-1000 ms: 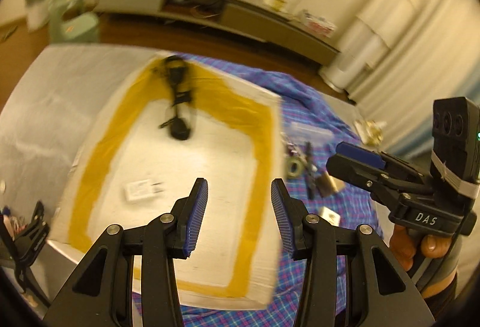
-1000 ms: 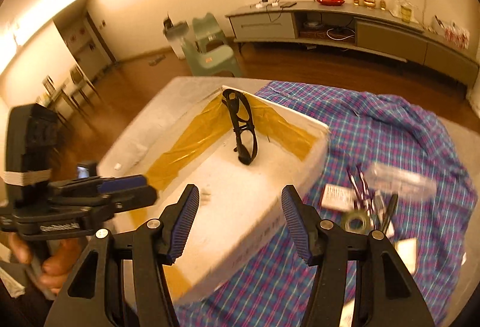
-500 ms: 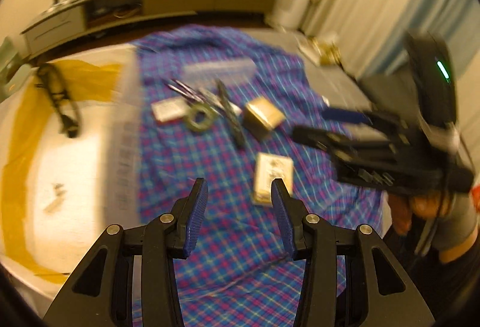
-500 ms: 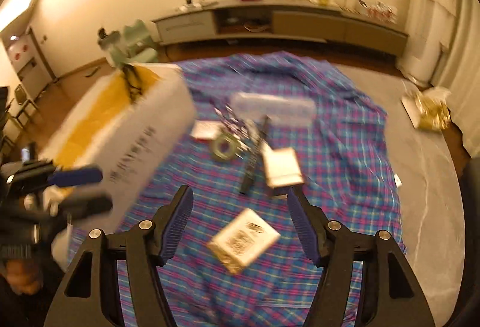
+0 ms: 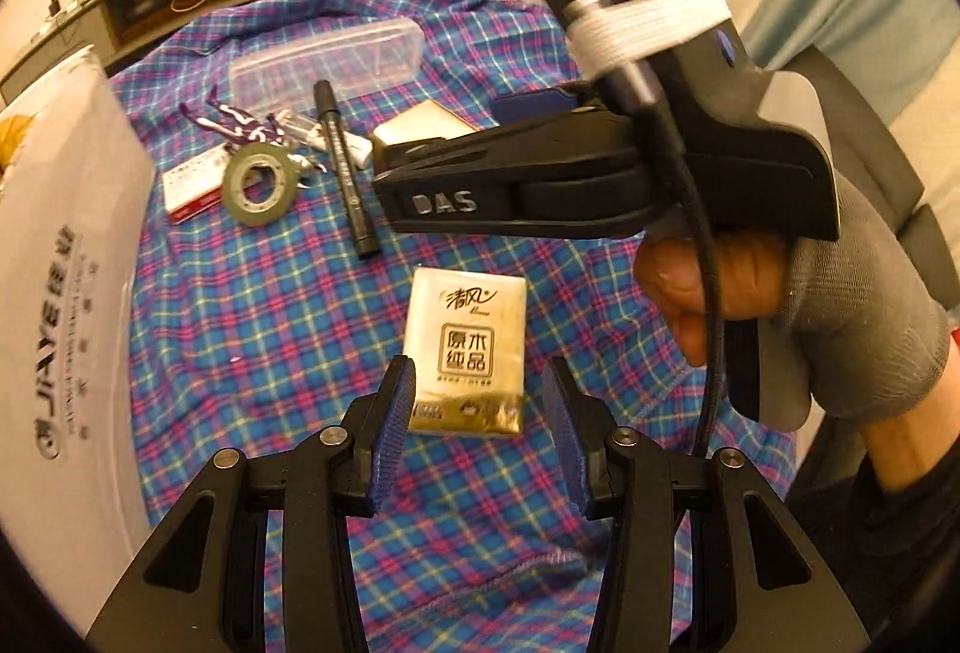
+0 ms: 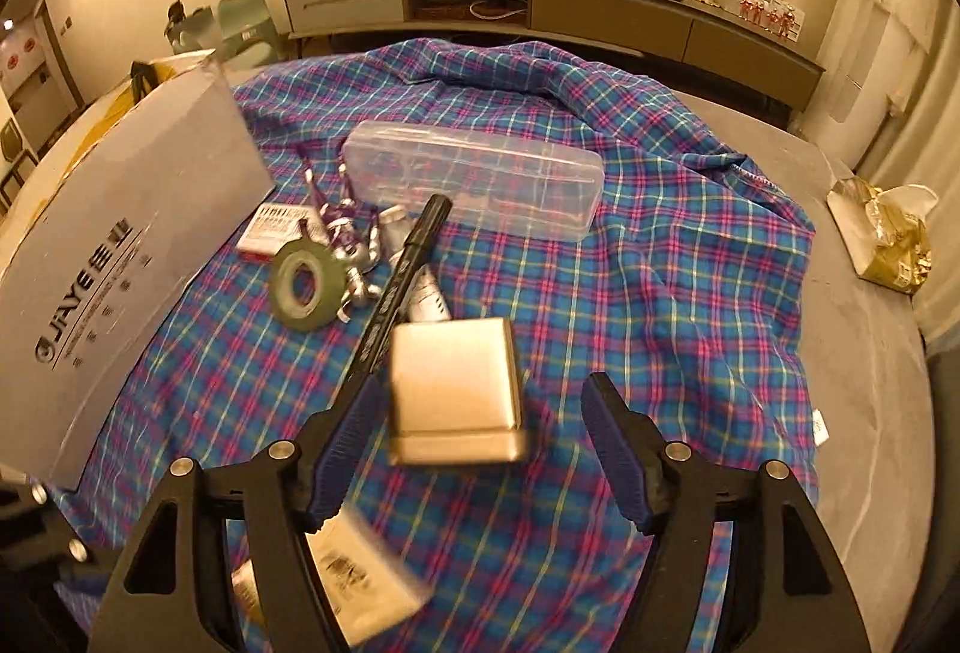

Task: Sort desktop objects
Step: 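Move both tools back over the items on the plaid shirt, then grasp the tissue pack with the left tool while the right tool grasps the gold tin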

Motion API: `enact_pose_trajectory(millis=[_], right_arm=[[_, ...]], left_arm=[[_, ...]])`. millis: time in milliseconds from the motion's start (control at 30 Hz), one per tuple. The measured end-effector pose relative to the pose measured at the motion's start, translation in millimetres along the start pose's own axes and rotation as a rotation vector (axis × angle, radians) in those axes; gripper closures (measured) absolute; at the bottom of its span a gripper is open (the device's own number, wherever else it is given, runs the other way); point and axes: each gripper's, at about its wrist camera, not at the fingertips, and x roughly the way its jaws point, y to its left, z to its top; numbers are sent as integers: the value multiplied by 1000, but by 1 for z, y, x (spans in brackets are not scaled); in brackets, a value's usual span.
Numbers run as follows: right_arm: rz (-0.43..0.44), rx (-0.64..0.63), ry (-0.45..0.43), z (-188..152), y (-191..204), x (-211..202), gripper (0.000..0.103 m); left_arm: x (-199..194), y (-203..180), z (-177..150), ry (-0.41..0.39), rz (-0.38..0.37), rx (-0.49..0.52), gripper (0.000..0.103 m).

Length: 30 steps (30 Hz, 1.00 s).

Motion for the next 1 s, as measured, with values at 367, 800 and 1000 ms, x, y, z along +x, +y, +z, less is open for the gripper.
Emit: enact_pose_trajectory(millis=[367,800,1000], right_arm=[[70,-4,21,-2,-13,25,53],[114,53,-7,-1,-20,11,53],[125,64,-14,-2,-21,4,53]], left_arm=[[28,-4,-4,-7,79,2,48],[40,-12,-13,7,122,16,48],[20,-11,-14,-23,91,-18,49]])
